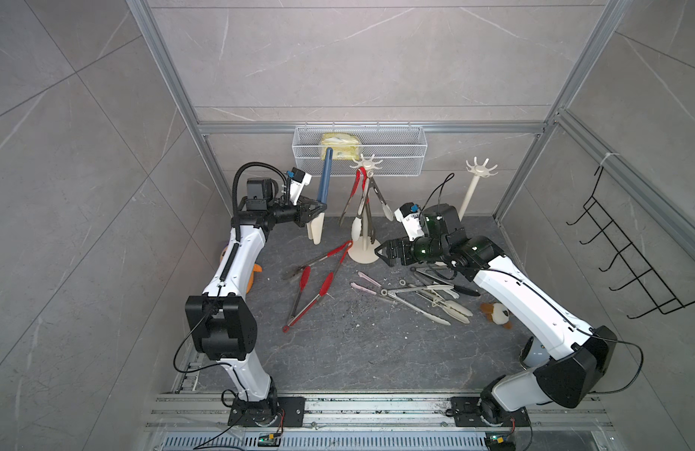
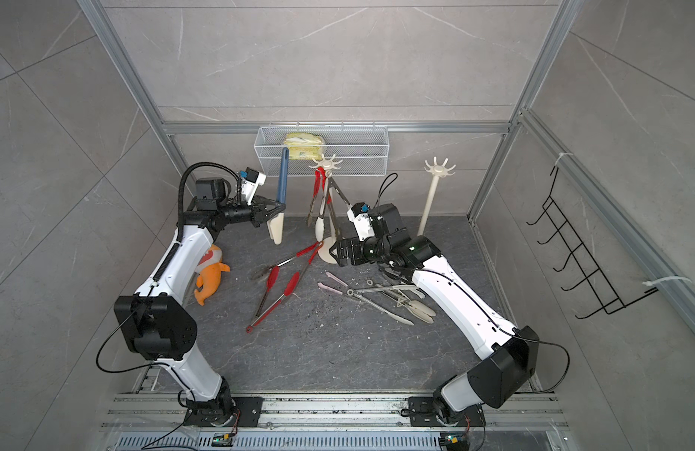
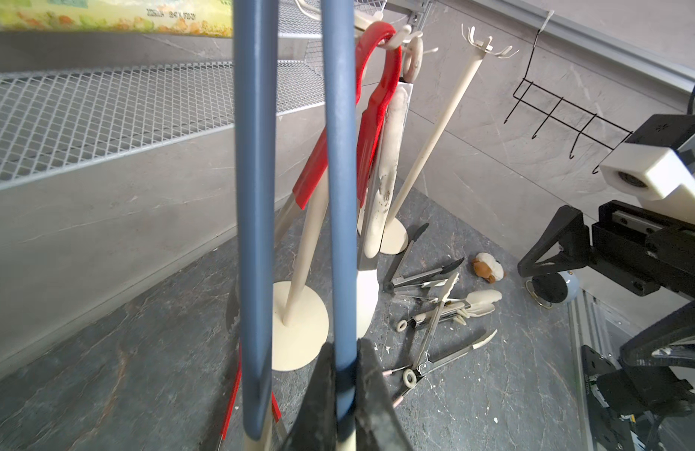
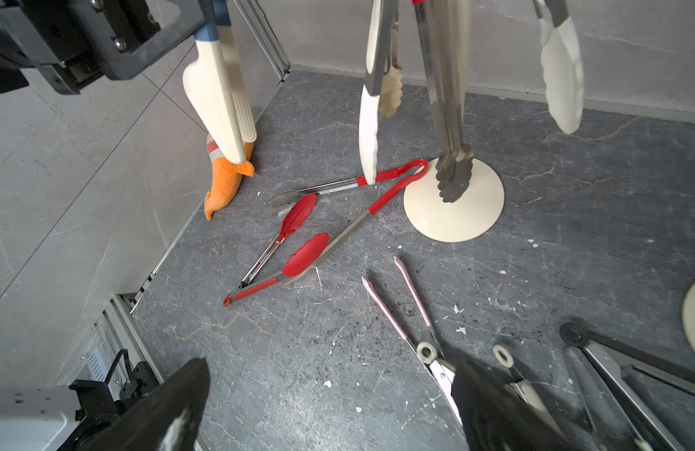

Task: Hang food tongs on kitchen utensil racks
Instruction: Hang the food tongs on the rack.

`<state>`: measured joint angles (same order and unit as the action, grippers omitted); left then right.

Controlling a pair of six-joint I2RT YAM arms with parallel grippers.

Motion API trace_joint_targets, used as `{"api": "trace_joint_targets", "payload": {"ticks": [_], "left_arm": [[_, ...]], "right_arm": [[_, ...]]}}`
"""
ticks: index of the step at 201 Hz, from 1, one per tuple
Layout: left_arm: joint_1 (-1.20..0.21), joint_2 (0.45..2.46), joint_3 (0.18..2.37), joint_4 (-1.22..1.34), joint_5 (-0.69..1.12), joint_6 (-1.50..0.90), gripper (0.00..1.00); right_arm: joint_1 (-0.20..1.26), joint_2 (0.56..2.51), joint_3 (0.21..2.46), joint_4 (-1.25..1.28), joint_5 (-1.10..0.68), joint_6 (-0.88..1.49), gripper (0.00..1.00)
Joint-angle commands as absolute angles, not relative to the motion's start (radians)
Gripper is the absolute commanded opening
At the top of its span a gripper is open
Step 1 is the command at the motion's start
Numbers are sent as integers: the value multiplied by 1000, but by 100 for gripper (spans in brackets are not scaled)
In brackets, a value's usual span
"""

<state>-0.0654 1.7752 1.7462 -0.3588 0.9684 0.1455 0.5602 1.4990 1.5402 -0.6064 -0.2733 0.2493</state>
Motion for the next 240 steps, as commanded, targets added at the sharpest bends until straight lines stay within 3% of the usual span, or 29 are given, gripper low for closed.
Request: {"api": "trace_joint_targets", "payload": {"ticks": [1,117,240], "left_arm": [[-67,1804,1806,-325,1075,124,0],[-136,1949,1953,-328,1126,109,0],[-155,2071,2159,-495,1138,206,0]], "right_arm": [[553,1485,1529,-627,-278,235,100],[546,1451,1487,-668,-278,219,100],[546,1442,1486,-707,-292,204,100]]}}
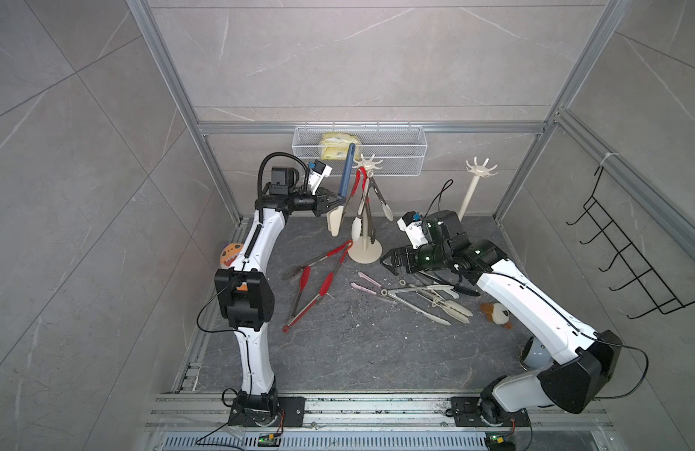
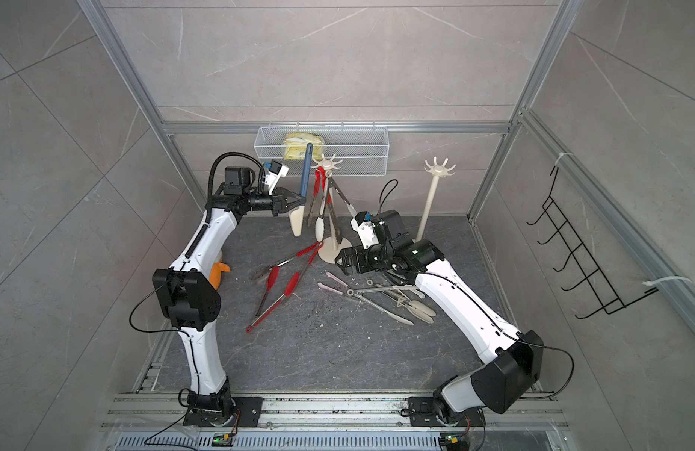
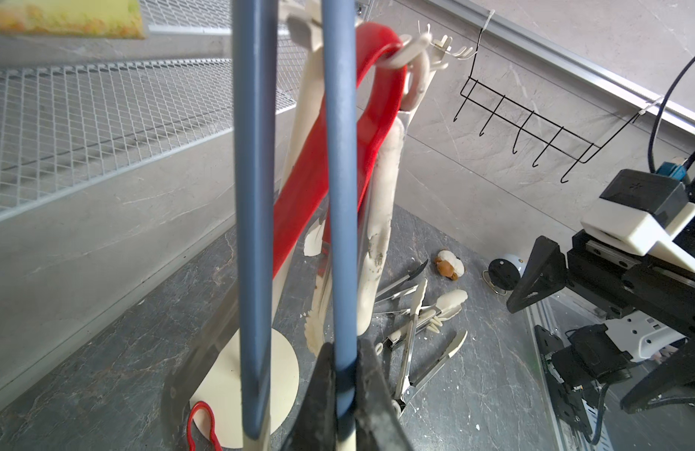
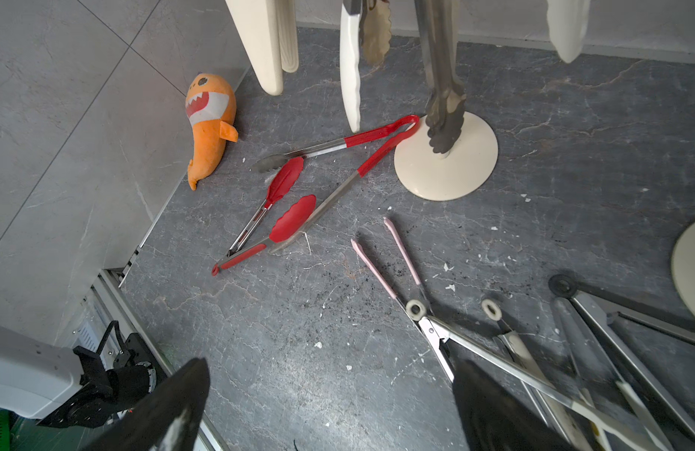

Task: Hang food tongs on kitchen utensil racks
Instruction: Hang the food tongs on the rack.

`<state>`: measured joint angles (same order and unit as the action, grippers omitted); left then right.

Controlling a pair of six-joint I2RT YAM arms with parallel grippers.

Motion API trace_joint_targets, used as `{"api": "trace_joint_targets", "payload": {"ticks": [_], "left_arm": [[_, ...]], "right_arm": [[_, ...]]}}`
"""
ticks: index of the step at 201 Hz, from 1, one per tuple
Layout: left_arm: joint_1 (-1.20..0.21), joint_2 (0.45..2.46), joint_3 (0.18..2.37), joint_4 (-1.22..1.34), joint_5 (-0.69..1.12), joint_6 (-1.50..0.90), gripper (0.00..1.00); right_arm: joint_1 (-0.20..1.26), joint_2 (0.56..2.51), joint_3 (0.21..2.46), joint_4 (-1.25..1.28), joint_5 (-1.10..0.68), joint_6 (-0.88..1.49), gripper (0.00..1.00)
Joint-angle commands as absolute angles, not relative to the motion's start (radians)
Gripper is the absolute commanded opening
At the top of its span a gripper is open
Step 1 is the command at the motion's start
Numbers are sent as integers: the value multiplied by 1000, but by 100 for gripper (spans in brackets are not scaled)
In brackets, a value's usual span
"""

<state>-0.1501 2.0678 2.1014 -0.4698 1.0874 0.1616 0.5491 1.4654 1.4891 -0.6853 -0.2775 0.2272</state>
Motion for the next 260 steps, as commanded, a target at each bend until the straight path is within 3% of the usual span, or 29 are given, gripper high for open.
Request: {"api": "trace_joint_targets", "payload": {"ticks": [1,202,233,260], "left_arm": [[-156,2071,2160,-497,1138,208,0],[-181,2116,2220,-859,984,514,0],[-180,2117,2220,-861,958,515,14],[-179,2114,2221,-853,948,512,20]], "right_arm": [[546,1442,1486,-707,-292,203,100],[545,1440,1484,-739,-290,187,100],[545,1436,1480,-741,-288,186,100],[546,1434,1479,-739,-288,189,100]]}}
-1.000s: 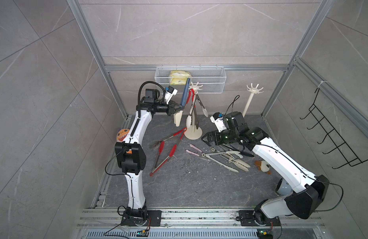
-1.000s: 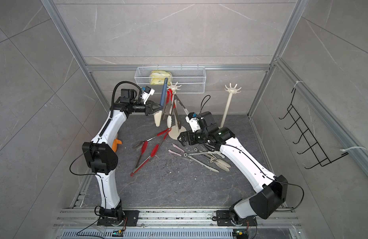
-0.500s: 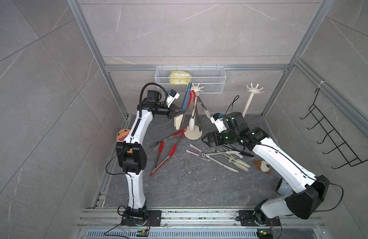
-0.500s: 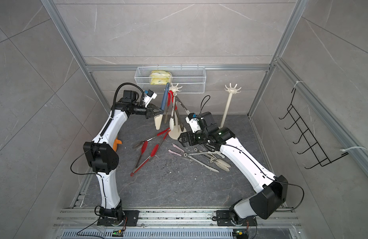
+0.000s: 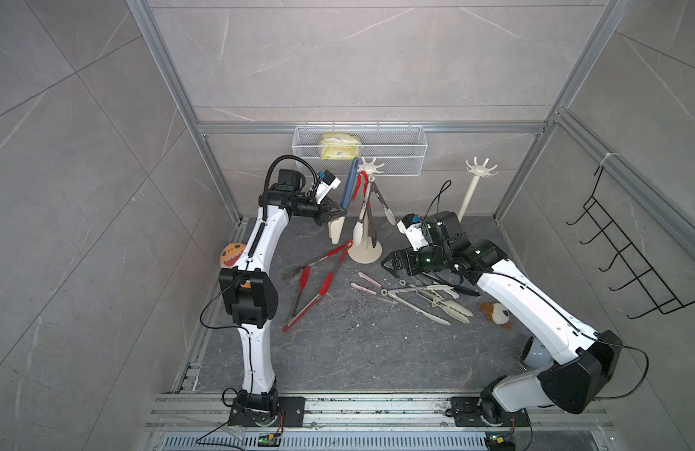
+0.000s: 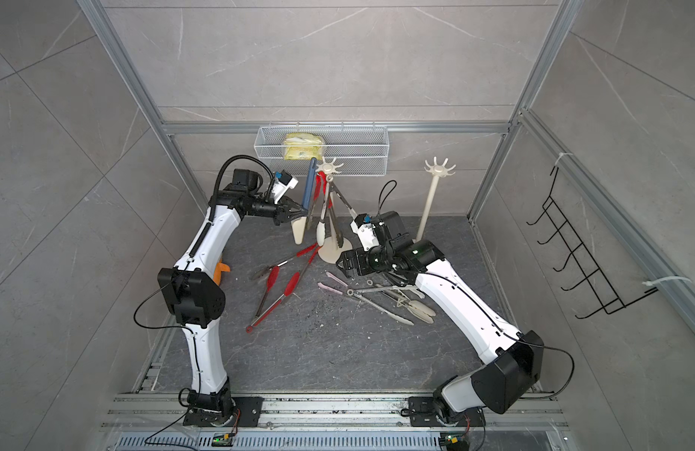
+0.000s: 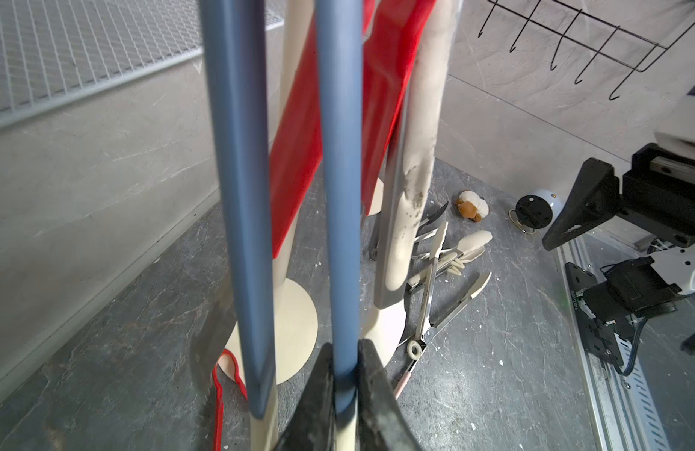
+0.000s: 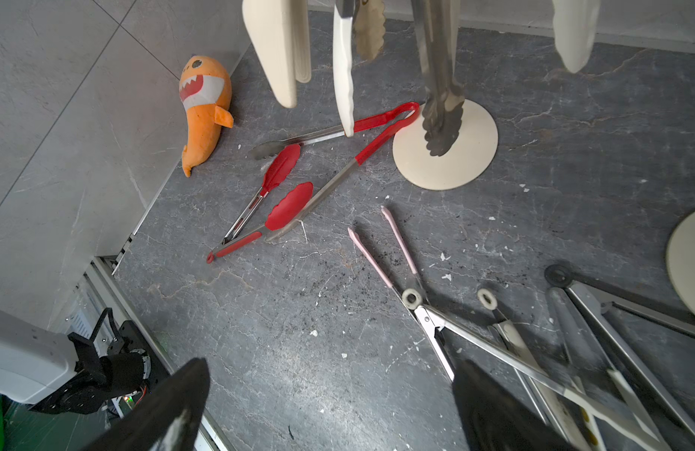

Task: Hang food tongs on kitchen utensil racks
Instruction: Hang the food tongs on the rack.

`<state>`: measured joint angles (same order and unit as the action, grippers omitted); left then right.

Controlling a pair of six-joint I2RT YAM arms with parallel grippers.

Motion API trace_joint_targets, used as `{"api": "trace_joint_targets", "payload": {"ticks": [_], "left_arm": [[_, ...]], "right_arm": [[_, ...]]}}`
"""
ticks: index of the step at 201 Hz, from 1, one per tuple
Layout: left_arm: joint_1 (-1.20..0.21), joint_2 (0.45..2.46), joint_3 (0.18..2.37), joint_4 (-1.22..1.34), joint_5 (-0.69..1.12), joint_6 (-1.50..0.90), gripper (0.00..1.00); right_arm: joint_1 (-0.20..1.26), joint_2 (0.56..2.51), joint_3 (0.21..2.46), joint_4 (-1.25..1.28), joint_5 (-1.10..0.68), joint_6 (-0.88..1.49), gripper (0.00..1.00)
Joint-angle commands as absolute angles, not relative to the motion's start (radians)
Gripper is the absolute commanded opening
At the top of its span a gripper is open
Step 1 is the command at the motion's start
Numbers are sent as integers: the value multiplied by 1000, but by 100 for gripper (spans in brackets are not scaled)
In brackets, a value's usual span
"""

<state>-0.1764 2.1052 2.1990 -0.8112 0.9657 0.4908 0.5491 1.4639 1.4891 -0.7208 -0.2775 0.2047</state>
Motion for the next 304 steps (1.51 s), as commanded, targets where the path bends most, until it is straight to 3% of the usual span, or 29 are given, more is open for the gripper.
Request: {"api": "trace_joint_targets", "payload": {"ticks": [1,18,85,189,304], "left_arm": [[-179,2114,2222,-853,948,513,20],[-180,2110,2222,-851,940,509,25],[-178,2092,2240,-778,936,457,29],[-177,2051,2300,-443,796,201,33],[-208,2014,2335,-309,683,81,36]], "right_arm": [[545,1434,1479,-739,-288,189,100],[545,1431,1479,-737,-287,191,100],[545,1434,1485,-735,-291,200,100],[545,1430,1491,-742,-288,198,100],[545,1422,1468,-724,-293,203,100]]}}
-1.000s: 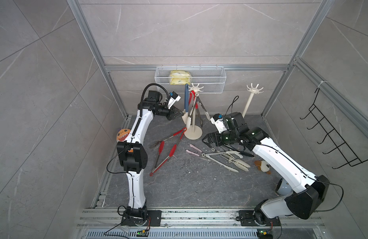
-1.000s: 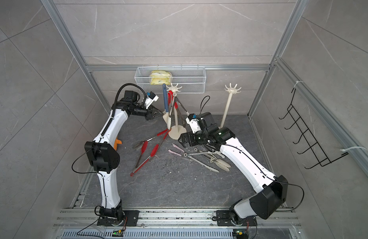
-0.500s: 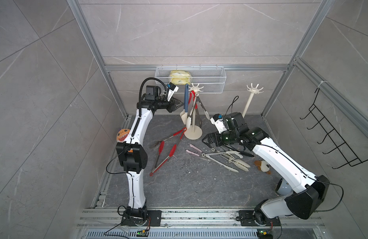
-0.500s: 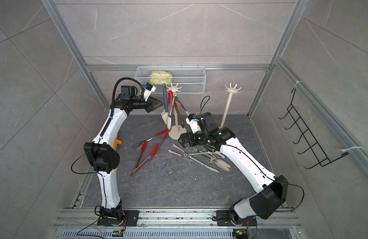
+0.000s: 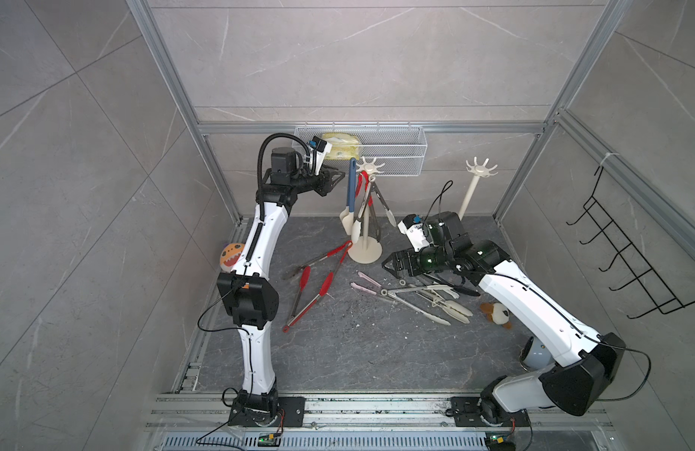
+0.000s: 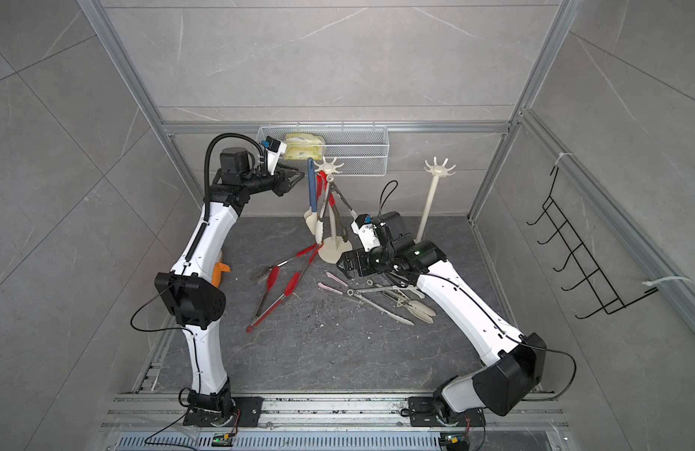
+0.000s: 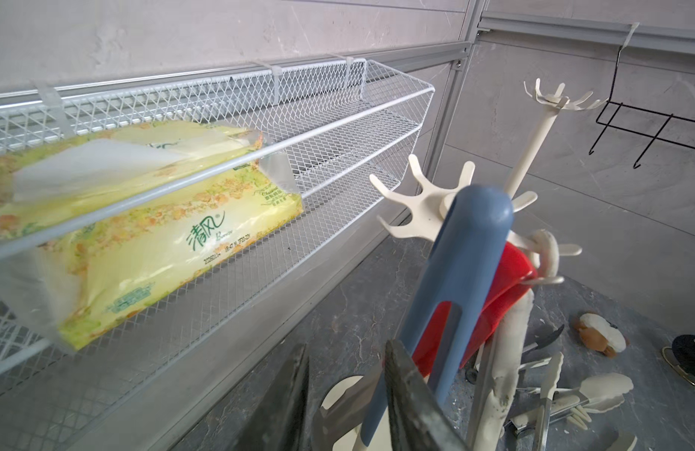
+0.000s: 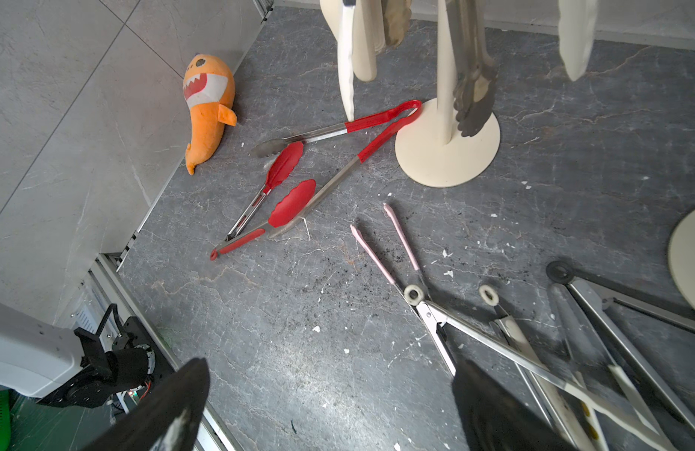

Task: Hang food tongs on kitchen utensil racks
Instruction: Hang the food tongs on the rack, then adjust the food tongs at the rack.

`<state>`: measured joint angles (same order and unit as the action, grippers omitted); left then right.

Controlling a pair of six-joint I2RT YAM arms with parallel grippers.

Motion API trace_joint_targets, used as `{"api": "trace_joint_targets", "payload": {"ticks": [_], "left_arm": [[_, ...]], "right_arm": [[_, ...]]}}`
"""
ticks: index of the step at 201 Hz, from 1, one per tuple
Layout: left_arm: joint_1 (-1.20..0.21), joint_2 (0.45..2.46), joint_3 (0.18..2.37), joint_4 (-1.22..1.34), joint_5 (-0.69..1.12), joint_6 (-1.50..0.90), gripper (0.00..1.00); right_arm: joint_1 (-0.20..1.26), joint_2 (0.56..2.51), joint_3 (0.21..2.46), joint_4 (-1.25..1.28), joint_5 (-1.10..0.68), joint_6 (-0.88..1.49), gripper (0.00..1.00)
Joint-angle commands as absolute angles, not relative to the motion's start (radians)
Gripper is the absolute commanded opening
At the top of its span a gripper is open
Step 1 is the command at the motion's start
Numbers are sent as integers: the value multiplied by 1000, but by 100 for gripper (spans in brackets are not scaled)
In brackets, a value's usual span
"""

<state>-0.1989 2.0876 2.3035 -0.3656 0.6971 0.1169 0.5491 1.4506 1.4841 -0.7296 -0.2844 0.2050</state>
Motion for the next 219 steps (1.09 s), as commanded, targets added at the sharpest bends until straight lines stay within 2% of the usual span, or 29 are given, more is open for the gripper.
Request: {"api": "trace_joint_targets", "payload": {"ticks": [1,161,219], "left_arm": [[-208,2013,2335,-309,683,81,36],[-253,2042,2419,-332,703,79,36],[-253,2031,2415,-360,647,91,36]], "right_arm": [[545,1422,1468,-724,-293,203,100],[545,1392,1439,-721,-291,209,100],[545,1376,1432,-724,-282,209,100]]}}
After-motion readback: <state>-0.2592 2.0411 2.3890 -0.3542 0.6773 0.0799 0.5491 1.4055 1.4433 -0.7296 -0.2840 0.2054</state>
